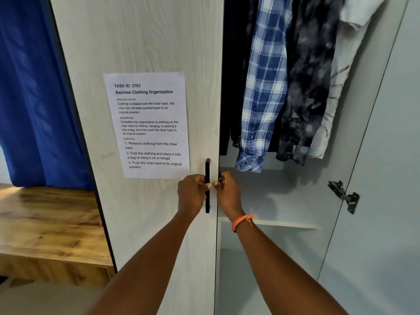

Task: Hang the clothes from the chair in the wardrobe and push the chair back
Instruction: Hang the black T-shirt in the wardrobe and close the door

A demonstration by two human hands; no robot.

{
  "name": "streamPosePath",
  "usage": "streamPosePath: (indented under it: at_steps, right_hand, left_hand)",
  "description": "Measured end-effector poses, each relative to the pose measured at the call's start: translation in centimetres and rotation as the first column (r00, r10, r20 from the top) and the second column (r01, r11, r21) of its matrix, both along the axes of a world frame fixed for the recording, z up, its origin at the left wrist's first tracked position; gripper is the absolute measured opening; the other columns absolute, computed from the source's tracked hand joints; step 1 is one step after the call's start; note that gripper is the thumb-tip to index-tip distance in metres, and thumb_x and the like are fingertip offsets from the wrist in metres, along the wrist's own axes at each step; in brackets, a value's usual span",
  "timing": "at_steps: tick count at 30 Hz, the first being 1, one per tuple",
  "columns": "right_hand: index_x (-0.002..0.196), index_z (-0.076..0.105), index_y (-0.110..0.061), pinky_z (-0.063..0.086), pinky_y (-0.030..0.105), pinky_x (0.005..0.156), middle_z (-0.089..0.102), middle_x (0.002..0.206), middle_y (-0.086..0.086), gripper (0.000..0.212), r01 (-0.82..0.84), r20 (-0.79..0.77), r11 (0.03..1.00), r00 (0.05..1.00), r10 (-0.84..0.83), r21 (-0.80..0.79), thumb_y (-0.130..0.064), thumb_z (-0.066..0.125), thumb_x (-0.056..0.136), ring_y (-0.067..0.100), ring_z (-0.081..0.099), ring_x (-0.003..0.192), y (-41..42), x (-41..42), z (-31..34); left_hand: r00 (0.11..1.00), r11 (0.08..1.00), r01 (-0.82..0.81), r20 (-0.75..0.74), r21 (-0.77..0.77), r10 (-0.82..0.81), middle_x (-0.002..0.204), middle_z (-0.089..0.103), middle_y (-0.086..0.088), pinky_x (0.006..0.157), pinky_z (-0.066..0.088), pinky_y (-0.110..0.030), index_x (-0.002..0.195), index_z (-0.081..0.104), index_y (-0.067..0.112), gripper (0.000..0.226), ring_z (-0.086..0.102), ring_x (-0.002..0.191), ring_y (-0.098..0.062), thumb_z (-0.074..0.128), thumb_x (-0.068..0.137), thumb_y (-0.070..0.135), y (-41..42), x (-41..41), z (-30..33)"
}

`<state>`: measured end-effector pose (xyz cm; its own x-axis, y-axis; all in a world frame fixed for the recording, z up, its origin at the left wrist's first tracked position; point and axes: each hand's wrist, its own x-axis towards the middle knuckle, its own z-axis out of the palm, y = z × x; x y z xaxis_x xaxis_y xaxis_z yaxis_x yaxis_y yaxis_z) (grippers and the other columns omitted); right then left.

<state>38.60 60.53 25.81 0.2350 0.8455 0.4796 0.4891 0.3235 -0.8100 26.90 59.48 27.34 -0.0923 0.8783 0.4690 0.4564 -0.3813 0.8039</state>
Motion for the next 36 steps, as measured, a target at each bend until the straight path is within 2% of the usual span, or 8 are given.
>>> streamPosePath:
  at_steps: [4, 9, 13, 16, 22, 28, 33, 36]
  right_hand:
    - [0.106, 0.060, -0.006, 0.044, 0.029, 0.074, 0.068, 0.102, 0.010, 0.011, 0.017, 0.007, 0.997, 1.000, -0.016, -0.081, -0.005, 0.054, 0.097, 0.025, 0.063, 0.094, 0.0, -0.2, 0.9]
    - [0.120, 0.056, 0.000, 0.047, 0.032, 0.081, 0.065, 0.111, 0.019, 0.028, 0.072, 0.030, 0.980, 0.997, -0.068, -0.185, -0.004, 0.057, 0.093, 0.033, 0.062, 0.101, -2.0, 0.2, 0.0]
    - [0.125, 0.053, -0.003, 0.044, 0.023, 0.078, 0.064, 0.113, 0.016, 0.038, 0.126, 0.010, 0.964, 0.992, -0.127, -0.236, -0.006, 0.064, 0.089, 0.027, 0.063, 0.102, -6.7, 1.5, -2.2]
    - [0.121, 0.056, -0.005, 0.043, 0.022, 0.079, 0.067, 0.109, 0.013, 0.036, 0.241, -0.018, 0.943, 0.968, -0.252, -0.228, -0.008, 0.066, 0.086, 0.025, 0.064, 0.100, -11.5, 3.7, -3.2]
    - [0.112, 0.060, -0.011, 0.053, 0.038, 0.085, 0.067, 0.097, 0.007, 0.028, 0.499, -0.082, 0.833, 0.844, -0.530, -0.238, -0.010, 0.065, 0.084, 0.024, 0.065, 0.095, -24.4, 8.6, -6.0]
    - [0.114, 0.059, -0.012, 0.044, 0.027, 0.079, 0.059, 0.113, 0.006, 0.026, 0.749, 0.017, 0.650, 0.657, -0.754, -0.130, -0.012, 0.064, 0.089, 0.016, 0.058, 0.095, -36.1, 14.3, -7.2]
    - [0.133, 0.039, -0.011, 0.029, 0.035, 0.101, 0.036, 0.132, 0.010, 0.055, 0.937, -0.044, 0.342, 0.339, -0.940, -0.078, -0.025, 0.066, 0.087, 0.028, 0.039, 0.121, -41.1, 20.0, -6.6]
    - [0.149, 0.024, -0.005, 0.020, 0.039, 0.114, 0.030, 0.150, 0.013, 0.077, 0.881, -0.096, 0.443, 0.433, -0.896, -0.168, -0.039, 0.062, 0.092, 0.031, 0.030, 0.138, -41.3, 22.5, -6.4]
  left_hand:
    - [1.000, 1.000, -0.013, 0.018, -0.016, 0.013, 0.072, 0.070, -0.008, 0.069, 0.061, -0.047, 0.076, 0.068, 0.015, 0.013, 0.071, 0.069, -0.024, 0.075, 0.084, 0.007, -0.3, 0.4, 0.4]
    - [0.993, 0.993, -0.055, 0.100, -0.105, 0.065, 0.078, 0.072, -0.010, 0.074, 0.060, -0.040, 0.082, 0.070, 0.009, 0.008, 0.071, 0.074, -0.025, 0.077, 0.081, 0.005, -0.6, 0.9, 1.1]
    - [0.988, 0.981, -0.155, -0.042, -0.113, 0.151, 0.105, 0.068, -0.014, 0.075, 0.043, -0.029, 0.109, 0.062, 0.003, 0.014, 0.064, 0.100, -0.030, 0.060, 0.096, 0.009, -4.2, 2.5, 0.0]
    - [0.997, 0.987, -0.069, -0.028, -0.144, 0.066, 0.115, 0.067, -0.014, 0.088, 0.046, -0.034, 0.117, 0.060, 0.003, 0.026, 0.062, 0.110, -0.032, 0.062, 0.095, 0.016, -8.3, 3.8, -2.3]
    - [0.958, 0.942, 0.282, 0.005, -0.183, -0.286, 0.100, 0.072, -0.009, 0.081, 0.047, -0.026, 0.097, 0.070, 0.007, 0.010, 0.066, 0.097, -0.025, 0.062, 0.091, 0.009, -19.1, 9.0, -6.5]
    - [0.843, 0.818, 0.533, 0.053, -0.215, -0.535, 0.098, 0.073, -0.006, 0.082, 0.051, -0.027, 0.097, 0.070, 0.010, 0.009, 0.070, 0.091, -0.023, 0.064, 0.091, 0.013, -29.0, 17.1, -7.1]
    - [0.777, 0.757, 0.624, 0.054, -0.196, -0.627, 0.097, 0.073, -0.004, 0.074, 0.047, -0.019, 0.099, 0.070, 0.011, 0.009, 0.069, 0.088, -0.019, 0.065, 0.091, 0.014, -34.2, 22.2, -6.1]
    - [0.779, 0.759, 0.619, 0.037, -0.202, -0.626, 0.098, 0.072, -0.005, 0.070, 0.045, -0.016, 0.101, 0.069, 0.009, 0.011, 0.069, 0.089, -0.019, 0.064, 0.092, 0.015, -35.1, 23.9, -5.5]
